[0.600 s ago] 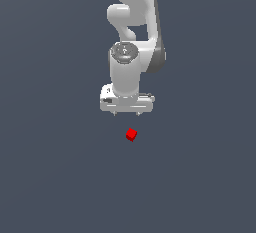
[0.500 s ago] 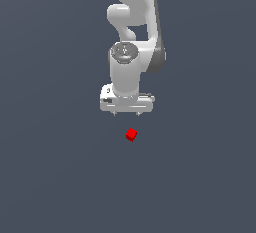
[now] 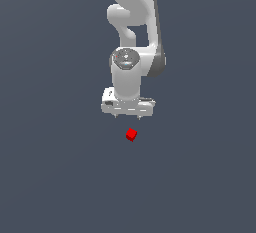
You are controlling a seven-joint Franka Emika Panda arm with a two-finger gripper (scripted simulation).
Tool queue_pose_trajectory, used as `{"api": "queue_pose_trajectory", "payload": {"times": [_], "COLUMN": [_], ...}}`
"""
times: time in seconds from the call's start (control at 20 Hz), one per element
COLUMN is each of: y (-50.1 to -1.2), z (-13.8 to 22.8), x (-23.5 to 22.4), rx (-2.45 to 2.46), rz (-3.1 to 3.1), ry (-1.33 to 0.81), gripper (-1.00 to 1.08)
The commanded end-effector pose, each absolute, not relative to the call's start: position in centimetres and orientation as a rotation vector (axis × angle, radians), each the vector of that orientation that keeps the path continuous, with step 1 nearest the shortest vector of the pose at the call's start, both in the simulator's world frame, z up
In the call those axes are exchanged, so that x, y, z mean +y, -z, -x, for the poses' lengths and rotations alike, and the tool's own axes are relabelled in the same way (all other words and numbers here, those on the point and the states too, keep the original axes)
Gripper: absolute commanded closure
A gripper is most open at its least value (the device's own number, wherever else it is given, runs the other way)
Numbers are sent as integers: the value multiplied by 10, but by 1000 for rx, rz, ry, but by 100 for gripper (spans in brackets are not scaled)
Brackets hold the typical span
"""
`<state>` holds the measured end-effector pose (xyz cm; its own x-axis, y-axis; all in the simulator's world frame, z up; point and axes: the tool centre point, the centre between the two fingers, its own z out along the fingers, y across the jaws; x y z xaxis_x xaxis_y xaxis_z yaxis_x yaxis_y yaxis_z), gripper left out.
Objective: Pick up the red cube and move it to a goal position.
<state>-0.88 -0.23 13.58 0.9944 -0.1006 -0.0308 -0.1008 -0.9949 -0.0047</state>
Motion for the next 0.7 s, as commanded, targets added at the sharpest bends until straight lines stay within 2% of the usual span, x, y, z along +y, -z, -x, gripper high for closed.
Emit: {"api": "queue_pose_trajectory", "payload": {"times": [0.0,0.65], "y": [-127,-52], "z": [7,-11], "x": [0,13], "rx": [209,640], "rz": [3129,3075], "ry": [-45,-13], "gripper": [-92,-92]}}
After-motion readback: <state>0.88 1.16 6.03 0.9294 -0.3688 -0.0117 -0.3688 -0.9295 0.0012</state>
